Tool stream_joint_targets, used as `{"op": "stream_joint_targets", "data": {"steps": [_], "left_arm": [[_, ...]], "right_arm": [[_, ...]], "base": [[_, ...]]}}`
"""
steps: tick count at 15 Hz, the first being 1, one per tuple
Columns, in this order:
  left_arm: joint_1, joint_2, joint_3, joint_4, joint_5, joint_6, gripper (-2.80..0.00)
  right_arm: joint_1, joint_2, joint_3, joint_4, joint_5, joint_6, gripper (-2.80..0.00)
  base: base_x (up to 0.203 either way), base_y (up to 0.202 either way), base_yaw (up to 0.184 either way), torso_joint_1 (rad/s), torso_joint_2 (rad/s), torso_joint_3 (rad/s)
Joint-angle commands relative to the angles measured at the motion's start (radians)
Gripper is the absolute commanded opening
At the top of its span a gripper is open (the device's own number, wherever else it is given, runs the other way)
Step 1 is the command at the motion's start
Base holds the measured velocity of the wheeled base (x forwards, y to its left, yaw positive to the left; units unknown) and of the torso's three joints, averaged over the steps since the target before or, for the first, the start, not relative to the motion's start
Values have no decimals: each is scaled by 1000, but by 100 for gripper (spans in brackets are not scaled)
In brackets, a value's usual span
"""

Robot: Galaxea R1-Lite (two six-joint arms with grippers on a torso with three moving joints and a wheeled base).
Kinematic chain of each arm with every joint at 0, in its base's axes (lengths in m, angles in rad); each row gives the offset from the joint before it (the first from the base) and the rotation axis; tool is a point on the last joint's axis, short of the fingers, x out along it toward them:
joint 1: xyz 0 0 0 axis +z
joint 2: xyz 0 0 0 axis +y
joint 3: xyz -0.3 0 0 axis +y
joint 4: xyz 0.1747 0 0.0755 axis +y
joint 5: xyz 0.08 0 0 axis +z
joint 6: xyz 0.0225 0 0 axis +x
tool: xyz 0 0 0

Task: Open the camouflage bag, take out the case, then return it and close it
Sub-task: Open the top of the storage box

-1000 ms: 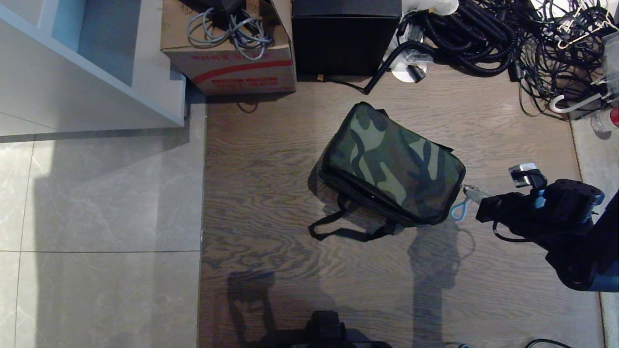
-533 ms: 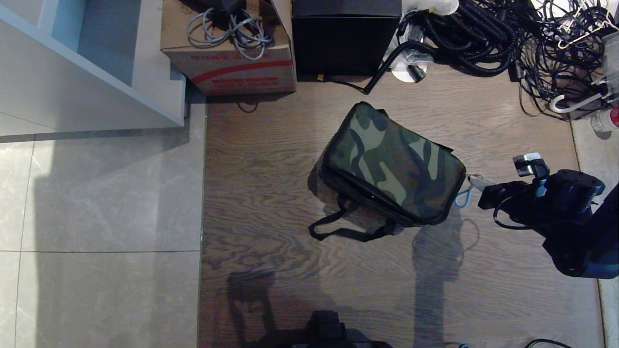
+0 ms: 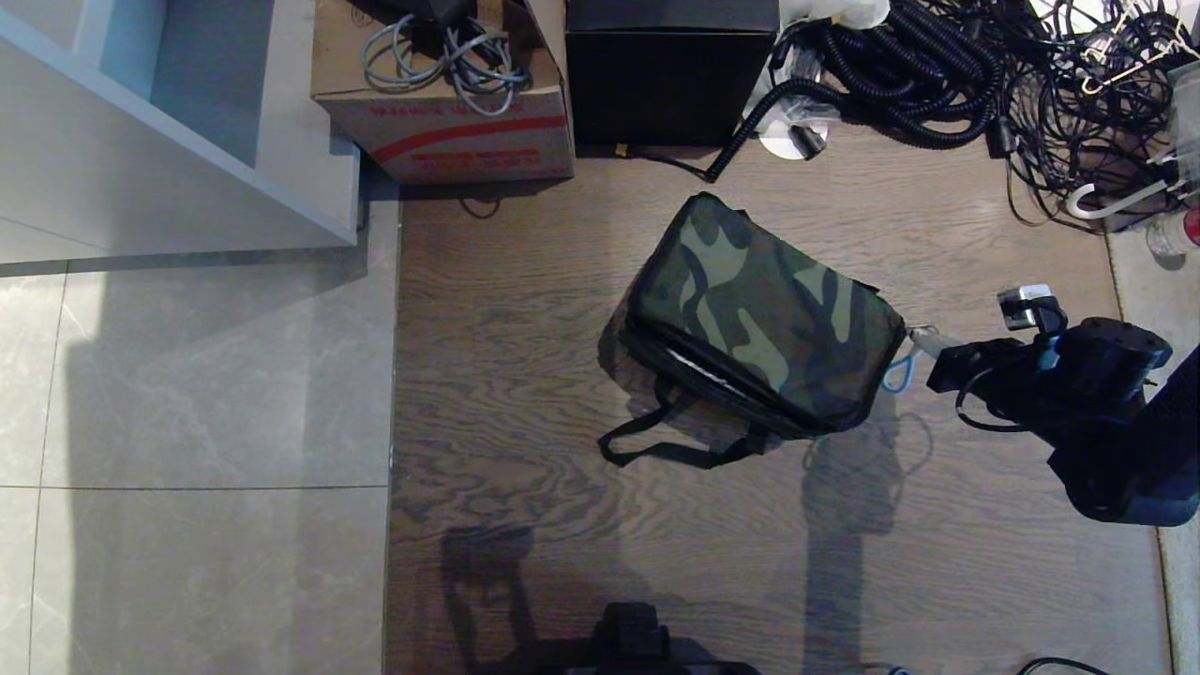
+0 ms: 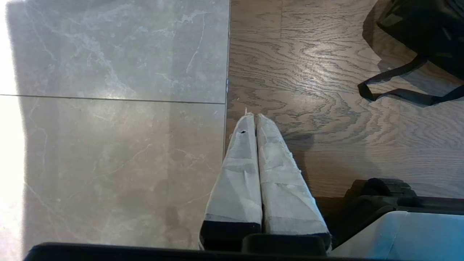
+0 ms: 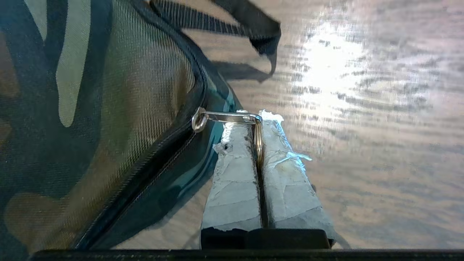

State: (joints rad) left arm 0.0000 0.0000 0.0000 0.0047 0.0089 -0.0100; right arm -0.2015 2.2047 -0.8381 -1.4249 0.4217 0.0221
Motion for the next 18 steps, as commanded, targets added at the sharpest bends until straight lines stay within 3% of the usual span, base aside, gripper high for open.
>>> {"op": "stream_joint_targets", "data": {"steps": [1,2,7,10,16,18], "left_arm": [[0,0,0,0,0,-1,-280],[0,0,0,1,0,-1,-280],[0,0,0,0,0,-1,-280],[0,0,0,1,0,-1,-280],[0,0,0,0,0,-1,-280],[0,0,0,0,0,-1,-280]], "right_arm": [[1,3,2,-6,-5,0,-280],[1,2,12,-3,-7,-5,0],[1,-17,35,31,-7,-40,0],[-1,-71,70,67,13,-3,0],[51,-185,198,167,48,264,0],[62,-211,196,196,49,314,0]], "base": [[0,0,0,0,0,0],[0,0,0,0,0,0],[0,0,0,0,0,0],[0,0,0,0,0,0],[0,0,0,0,0,0],[0,0,0,0,0,0]]}}
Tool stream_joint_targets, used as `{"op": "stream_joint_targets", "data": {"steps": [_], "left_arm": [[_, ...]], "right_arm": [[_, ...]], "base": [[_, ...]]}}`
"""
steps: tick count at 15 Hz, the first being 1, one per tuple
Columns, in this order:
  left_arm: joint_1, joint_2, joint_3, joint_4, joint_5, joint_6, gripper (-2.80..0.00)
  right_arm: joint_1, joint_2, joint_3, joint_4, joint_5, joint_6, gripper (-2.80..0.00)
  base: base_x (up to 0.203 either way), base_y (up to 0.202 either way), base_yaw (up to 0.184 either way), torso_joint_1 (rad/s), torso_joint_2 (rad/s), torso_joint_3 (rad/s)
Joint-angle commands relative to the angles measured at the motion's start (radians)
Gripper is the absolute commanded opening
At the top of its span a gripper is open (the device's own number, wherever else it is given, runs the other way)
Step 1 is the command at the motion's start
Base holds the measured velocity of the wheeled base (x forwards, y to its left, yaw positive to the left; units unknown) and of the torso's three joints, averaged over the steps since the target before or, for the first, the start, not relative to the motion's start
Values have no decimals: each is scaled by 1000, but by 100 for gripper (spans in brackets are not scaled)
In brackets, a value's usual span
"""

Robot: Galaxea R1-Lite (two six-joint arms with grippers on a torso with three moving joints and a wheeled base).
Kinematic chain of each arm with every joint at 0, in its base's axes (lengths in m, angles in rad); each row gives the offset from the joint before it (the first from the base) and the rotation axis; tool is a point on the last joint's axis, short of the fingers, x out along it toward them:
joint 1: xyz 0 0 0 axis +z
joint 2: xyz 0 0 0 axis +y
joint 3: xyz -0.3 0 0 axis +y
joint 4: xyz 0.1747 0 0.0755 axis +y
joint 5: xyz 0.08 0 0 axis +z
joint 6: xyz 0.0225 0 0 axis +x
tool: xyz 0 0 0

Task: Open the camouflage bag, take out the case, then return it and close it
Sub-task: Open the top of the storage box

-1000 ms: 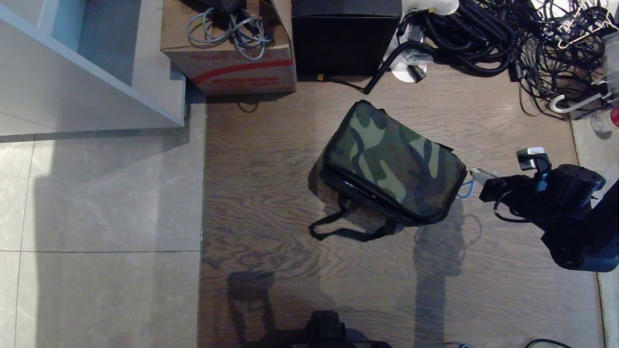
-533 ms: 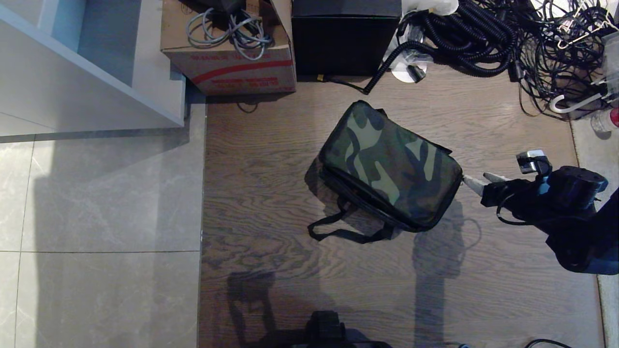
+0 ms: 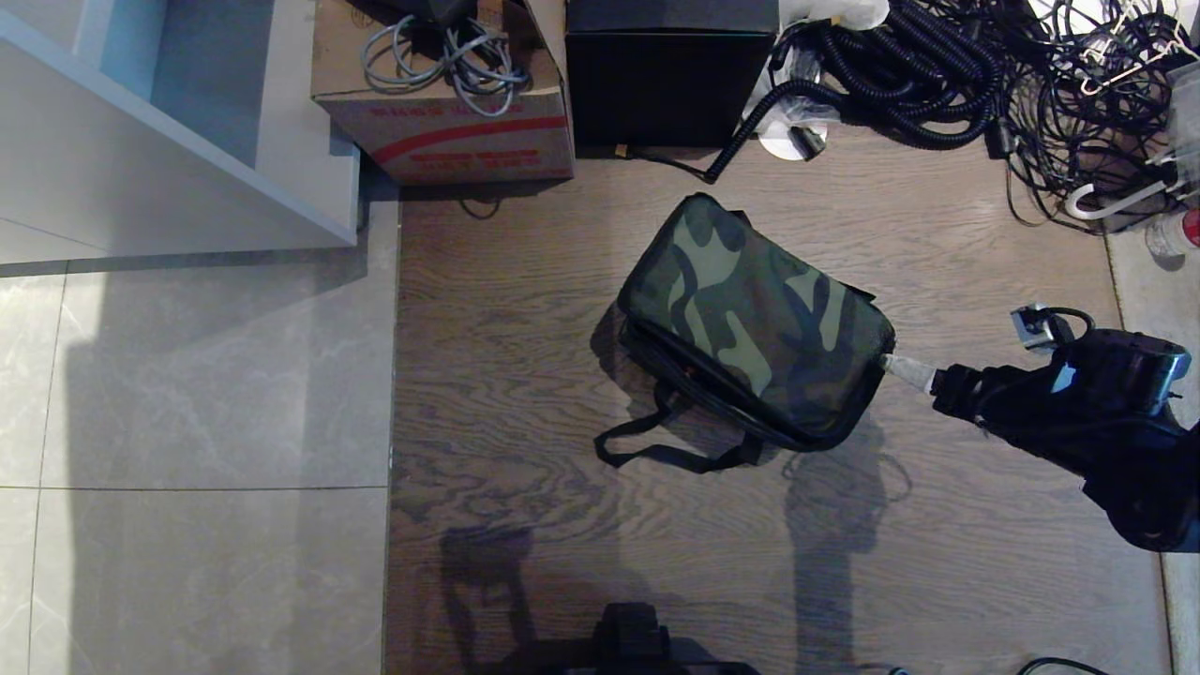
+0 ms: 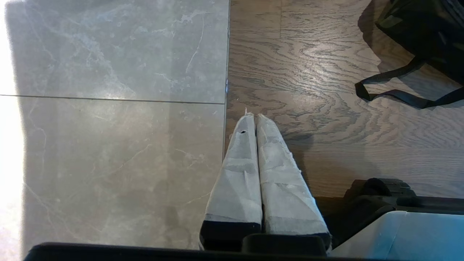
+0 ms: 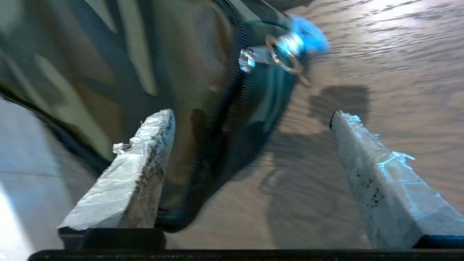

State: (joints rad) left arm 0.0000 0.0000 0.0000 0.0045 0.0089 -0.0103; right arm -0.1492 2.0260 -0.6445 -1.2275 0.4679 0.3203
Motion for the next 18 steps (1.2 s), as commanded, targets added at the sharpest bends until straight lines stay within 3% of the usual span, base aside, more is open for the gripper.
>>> {"op": "stream_joint_targets", "data": {"steps": [1,6,7,14,18], "left_arm": [[0,0,0,0,0,0,-280],[0,0,0,0,0,0,-280],[0,0,0,0,0,0,-280],[0,0,0,0,0,0,-280],[0,0,0,0,0,0,-280]], "right_arm": [[21,-36,9,3,2,35,0],[116,-64,67,6,-1,250,0],[139,-67,77,1,-4,333,0],[165,-17,100,1,-21,365,0],[174,-18,91,-9,-20,441,0]], "base": [[0,0,0,0,0,0],[0,0,0,0,0,0],[0,0,0,0,0,0],[0,0,0,0,0,0],[0,0,0,0,0,0]]}}
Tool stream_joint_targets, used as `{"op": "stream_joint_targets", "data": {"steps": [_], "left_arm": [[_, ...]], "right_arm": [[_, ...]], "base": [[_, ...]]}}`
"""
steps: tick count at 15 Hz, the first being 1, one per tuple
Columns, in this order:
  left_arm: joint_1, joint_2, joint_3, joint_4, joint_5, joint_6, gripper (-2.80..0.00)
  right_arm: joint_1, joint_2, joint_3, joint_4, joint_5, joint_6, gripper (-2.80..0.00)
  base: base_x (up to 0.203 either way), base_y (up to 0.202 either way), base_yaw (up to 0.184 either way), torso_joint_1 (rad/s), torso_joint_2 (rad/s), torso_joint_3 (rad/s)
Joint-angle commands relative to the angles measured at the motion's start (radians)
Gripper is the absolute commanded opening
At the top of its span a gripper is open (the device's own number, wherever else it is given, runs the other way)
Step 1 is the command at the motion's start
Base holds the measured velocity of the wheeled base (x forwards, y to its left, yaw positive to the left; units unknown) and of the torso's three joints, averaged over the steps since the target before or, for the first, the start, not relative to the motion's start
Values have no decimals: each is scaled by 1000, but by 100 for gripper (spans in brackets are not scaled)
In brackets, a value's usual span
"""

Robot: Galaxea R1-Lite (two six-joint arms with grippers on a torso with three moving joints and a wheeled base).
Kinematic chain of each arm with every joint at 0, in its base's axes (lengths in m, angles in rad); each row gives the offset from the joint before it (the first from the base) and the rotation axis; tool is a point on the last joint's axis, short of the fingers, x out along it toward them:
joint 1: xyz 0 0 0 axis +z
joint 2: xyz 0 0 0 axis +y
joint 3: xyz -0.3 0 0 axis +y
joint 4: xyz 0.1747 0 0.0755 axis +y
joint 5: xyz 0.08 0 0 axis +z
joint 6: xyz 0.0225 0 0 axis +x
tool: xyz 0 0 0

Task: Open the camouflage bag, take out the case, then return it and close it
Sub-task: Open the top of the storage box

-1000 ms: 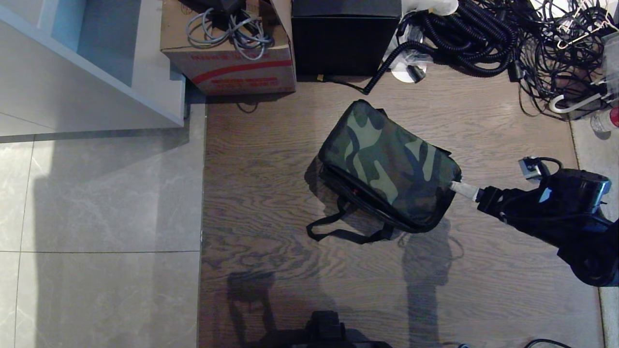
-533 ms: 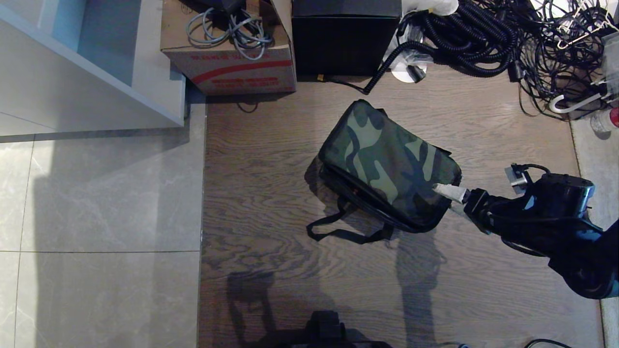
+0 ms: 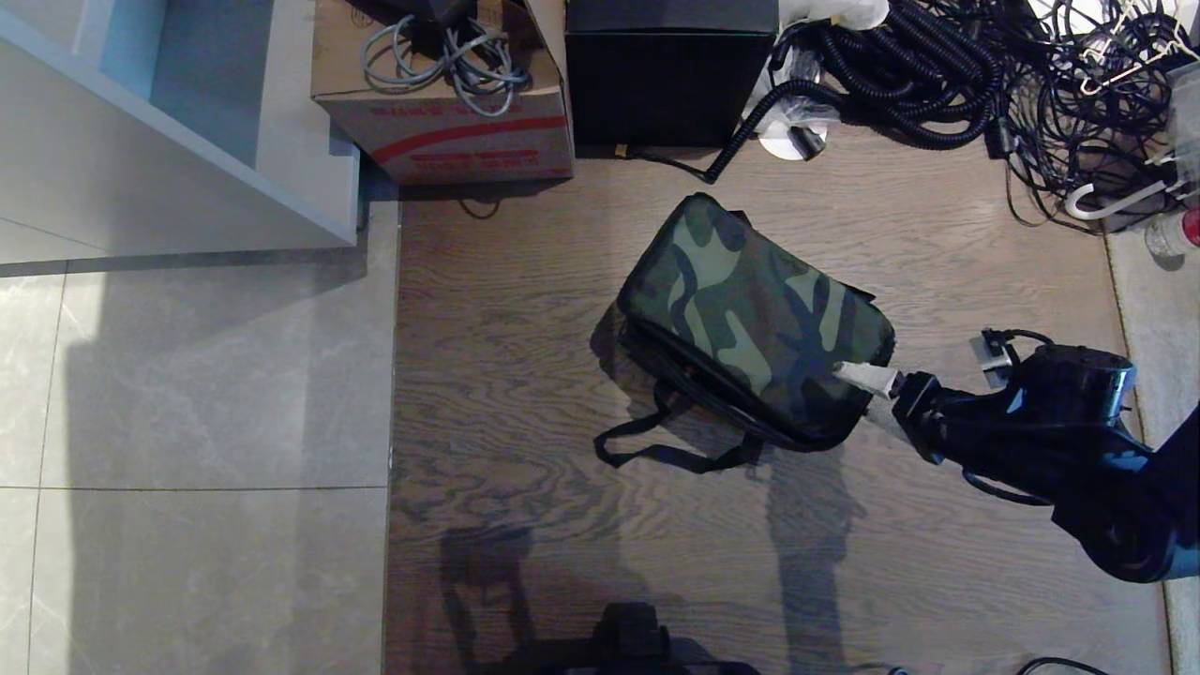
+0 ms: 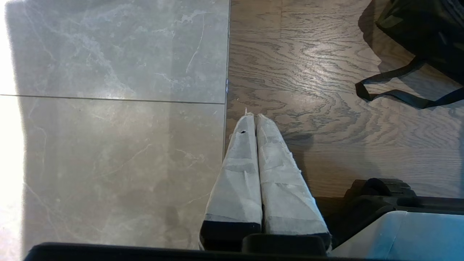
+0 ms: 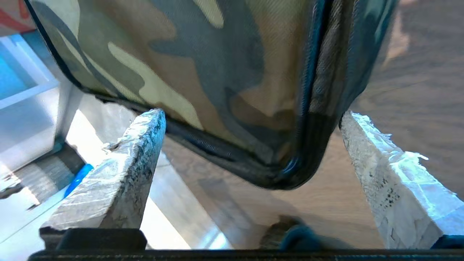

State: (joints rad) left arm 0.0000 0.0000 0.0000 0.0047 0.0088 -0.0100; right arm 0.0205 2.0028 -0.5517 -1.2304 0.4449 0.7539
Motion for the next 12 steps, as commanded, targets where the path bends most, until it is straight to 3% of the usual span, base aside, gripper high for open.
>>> {"op": "stream_joint_targets", "data": {"steps": [1,4,12], "left_arm": [[0,0,0,0,0,-1,-280],[0,0,0,0,0,-1,-280],[0,0,0,0,0,-1,-280]], "right_arm": [[9,2,0,-6,3,10,0],[9,-30,3,-9,6,73,0],[10,-27,2,-1,17,76,0]], "base": [[0,0,0,0,0,0],[0,0,0,0,0,0],[0,0,0,0,0,0]]}}
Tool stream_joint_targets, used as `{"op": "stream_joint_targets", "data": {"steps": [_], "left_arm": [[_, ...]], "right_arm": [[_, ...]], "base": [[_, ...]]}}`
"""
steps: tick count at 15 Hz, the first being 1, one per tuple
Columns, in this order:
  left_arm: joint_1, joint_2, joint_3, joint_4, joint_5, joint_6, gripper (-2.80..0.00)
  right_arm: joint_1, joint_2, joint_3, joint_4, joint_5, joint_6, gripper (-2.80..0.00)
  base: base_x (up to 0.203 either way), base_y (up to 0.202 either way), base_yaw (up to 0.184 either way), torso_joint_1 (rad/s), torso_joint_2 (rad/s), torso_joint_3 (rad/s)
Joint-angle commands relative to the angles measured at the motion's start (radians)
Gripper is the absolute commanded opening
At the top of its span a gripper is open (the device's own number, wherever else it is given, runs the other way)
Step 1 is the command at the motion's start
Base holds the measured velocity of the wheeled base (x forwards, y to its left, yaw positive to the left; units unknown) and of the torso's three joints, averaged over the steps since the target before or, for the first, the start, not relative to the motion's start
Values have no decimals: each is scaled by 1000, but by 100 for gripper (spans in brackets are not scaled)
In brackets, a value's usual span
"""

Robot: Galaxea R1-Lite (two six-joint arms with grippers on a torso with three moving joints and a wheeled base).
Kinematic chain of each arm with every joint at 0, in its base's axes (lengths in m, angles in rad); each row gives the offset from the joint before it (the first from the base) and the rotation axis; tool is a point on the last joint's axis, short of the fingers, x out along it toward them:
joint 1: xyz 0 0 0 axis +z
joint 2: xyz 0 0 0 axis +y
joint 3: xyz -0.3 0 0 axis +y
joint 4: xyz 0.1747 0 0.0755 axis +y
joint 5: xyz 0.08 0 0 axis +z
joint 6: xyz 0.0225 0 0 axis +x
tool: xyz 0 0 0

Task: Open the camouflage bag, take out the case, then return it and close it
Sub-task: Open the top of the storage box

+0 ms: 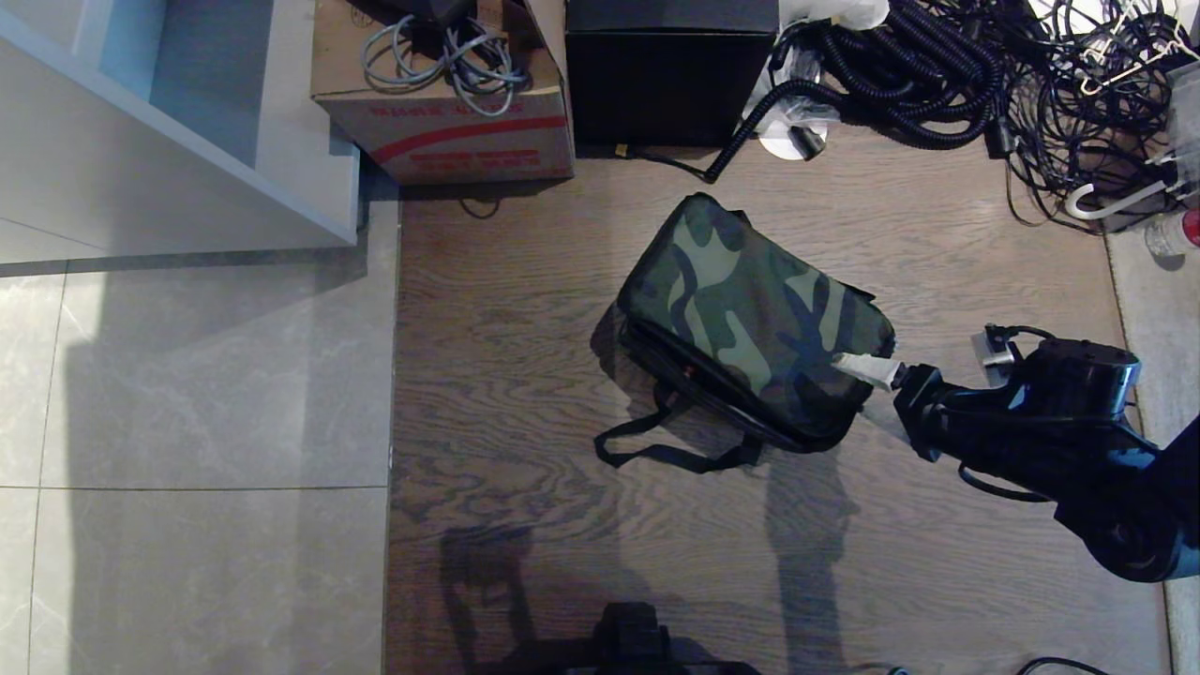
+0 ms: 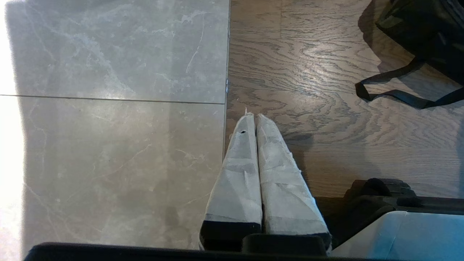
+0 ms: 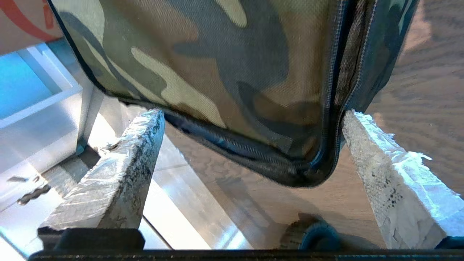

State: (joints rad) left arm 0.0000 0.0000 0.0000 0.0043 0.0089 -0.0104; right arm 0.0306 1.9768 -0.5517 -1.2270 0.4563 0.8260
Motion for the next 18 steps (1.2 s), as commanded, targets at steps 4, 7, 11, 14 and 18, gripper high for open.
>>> {"op": "stream_joint_targets", "data": {"steps": [4,7,11,14,18], "left_arm": [[0,0,0,0,0,0,-280],[0,0,0,0,0,0,-280],[0,0,0,0,0,0,-280],[0,0,0,0,0,0,-280],[0,0,0,0,0,0,-280]], "right_arm": [[-1,-29,5,-45,13,-8,0],[6,-23,44,-64,22,-11,0],[33,26,42,-66,3,-12,0],[51,68,33,-69,-48,-11,0],[63,92,31,-90,-70,-15,0]], "base": [[0,0,0,0,0,0],[0,0,0,0,0,0],[0,0,0,0,0,0],[0,0,0,0,0,0],[0,0,0,0,0,0]]}}
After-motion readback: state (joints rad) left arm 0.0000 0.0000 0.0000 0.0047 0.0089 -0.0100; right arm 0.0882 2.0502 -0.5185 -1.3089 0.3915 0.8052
